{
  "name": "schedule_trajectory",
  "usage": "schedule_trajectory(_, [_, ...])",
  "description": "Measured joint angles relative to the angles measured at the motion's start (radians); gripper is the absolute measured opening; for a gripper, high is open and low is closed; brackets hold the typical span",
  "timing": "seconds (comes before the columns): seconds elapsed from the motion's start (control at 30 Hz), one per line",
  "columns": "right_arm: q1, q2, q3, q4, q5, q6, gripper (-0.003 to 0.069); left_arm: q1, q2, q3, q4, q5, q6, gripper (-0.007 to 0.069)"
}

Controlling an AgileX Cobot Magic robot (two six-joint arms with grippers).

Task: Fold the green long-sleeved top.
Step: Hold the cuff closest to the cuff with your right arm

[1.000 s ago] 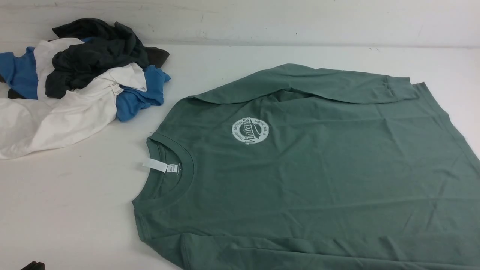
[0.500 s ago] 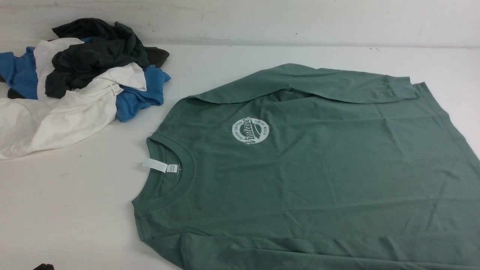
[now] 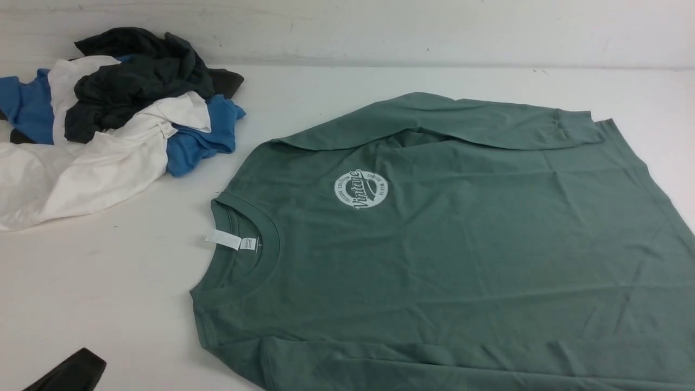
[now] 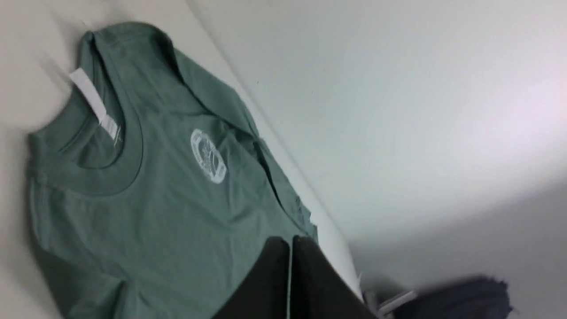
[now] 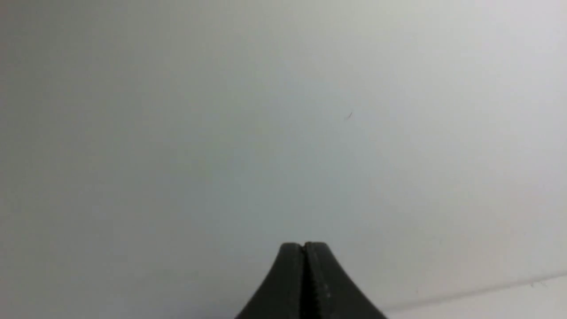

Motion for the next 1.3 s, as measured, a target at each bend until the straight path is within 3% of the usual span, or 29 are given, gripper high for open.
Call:
schedule_trajectory(0.1, [0.0,0.173,-0.144,-0.175,0.277,0.092,-0.0012,0.0,0.0,0.0,-0.069,-0.026,0.048,-0.0003])
schedule_trajectory(0.13, [0.0,0.312,-0.23,-0.352,0.465,0.208,-0.0012,0.0,0.0,0.0,-0.112,-0.032,0.079,-0.0003])
schedule_trajectory(0.17, [0.0,0.326,-0.238,-0.373,0.508,0.221,-0.0012,0.0,0.0,0.0,-0.117,-0.032,0.083,-0.0003])
schedule_trajectory(0.2, [0.0,0.435,-0.292,-0.543,0.642,0.324,-0.0011,0.0,0.0,0.0,-0.151,-0.031,0.121,-0.0003])
schedule_trajectory(0.23, [0.0,0.46,-0.297,-0.588,0.674,0.349,-0.0011,0.0,0.0,0.0,-0.154,-0.03,0.121,-0.0003])
schedule_trajectory(0.33, [0.0,0.622,-0.34,-0.917,0.837,0.542,-0.0011,0.0,0.0,-0.016,-0.177,-0.019,0.203,-0.0003])
schedule_trajectory(0.43, [-0.009,0.718,-0.344,-1.05,0.871,0.643,-0.0011,0.0,0.011,-0.08,-0.177,-0.004,0.279,-0.0003])
schedule_trajectory(0.57, [-0.076,0.839,-0.349,-1.045,0.872,0.65,-0.0011,0.0,0.123,-0.175,-0.175,0.042,0.407,-0.0003])
schedule_trajectory(0.7, [-0.227,0.987,-0.353,-0.966,0.866,0.576,-0.0011,0.0,0.344,-0.267,-0.158,0.209,0.516,-0.0003])
schedule_trajectory(0.9, [-0.42,1.106,-0.353,-0.884,0.828,0.541,0.0,0.0,0.598,-0.32,-0.13,0.398,0.567,-0.0003])
schedule_trajectory(1.03, [-0.468,1.193,-0.353,-0.862,0.795,0.53,0.0076,-0.039,0.697,-0.336,-0.12,0.412,0.608,-0.0003])
schedule_trajectory(1.3, [-0.468,1.371,-0.355,-0.896,0.726,0.478,0.0321,-0.047,0.719,-0.343,-0.114,0.411,0.614,-0.0002])
